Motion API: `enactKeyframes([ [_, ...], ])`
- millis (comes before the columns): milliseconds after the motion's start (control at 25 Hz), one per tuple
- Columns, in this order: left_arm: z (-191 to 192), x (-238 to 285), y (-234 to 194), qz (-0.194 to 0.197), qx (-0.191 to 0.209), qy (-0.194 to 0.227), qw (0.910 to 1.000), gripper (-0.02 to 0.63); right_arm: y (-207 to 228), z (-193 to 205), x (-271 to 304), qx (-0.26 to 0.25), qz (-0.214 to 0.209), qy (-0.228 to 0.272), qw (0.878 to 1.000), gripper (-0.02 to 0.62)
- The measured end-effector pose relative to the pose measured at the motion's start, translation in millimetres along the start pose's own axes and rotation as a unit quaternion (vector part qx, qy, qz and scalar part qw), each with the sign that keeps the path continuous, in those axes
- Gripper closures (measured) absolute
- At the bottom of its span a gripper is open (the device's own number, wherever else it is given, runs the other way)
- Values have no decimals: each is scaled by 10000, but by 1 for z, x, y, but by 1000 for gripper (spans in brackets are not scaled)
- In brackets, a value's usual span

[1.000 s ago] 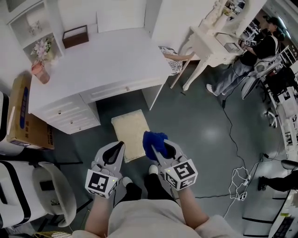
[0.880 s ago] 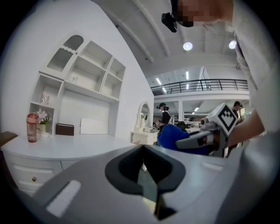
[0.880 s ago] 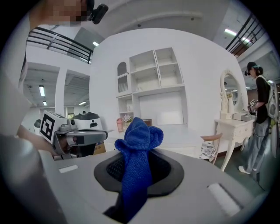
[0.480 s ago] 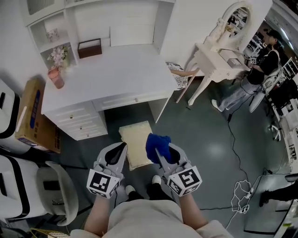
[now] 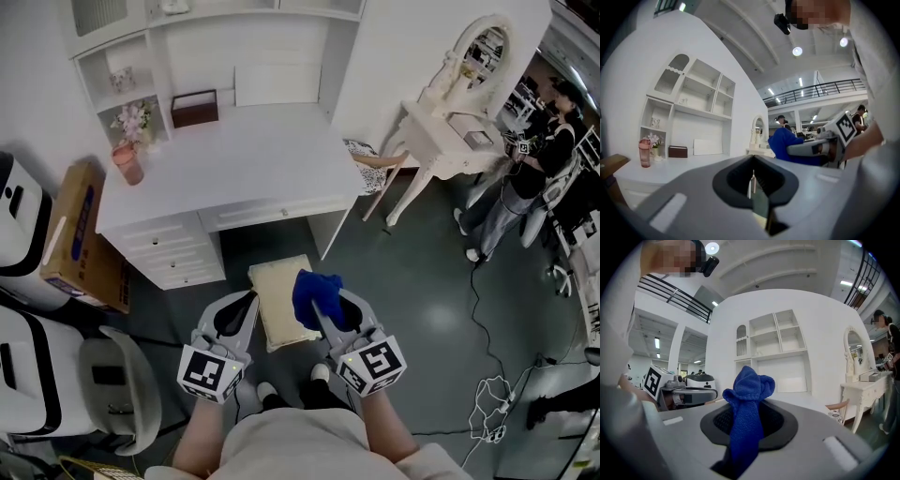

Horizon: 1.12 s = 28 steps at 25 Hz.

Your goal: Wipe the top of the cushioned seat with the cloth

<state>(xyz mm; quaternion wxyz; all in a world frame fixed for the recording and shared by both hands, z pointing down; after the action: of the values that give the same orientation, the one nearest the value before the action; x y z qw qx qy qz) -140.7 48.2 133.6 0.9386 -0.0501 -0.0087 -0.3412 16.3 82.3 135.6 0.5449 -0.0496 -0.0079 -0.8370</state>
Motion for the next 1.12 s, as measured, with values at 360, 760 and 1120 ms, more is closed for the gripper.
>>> enactKeyframes([
  [360, -5, 2, 1, -1, 24, 41, 10000, 606, 1, -8, 2, -107, 27, 94, 9999, 511],
  [760, -7, 4, -2, -13, -20, 82, 10000, 606, 2, -10, 7, -81, 69, 169, 9998, 512],
  [1120, -9, 5, -2, 12, -18, 128, 9999, 606, 1, -11, 7, -82, 83, 156, 9998, 512],
])
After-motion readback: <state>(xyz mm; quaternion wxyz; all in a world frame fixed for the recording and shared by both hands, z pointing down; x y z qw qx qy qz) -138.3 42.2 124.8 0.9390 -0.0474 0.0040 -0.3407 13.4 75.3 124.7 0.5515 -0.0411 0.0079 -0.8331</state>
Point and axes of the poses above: the fingertips, and each gripper's own axes: x forward along the fingers, y to its right, z out of its underside, the point moved 4 cm from there along -x, backward along the fingers, and after that the axes turned 6 degrees about -x, right-handed, at the moved point
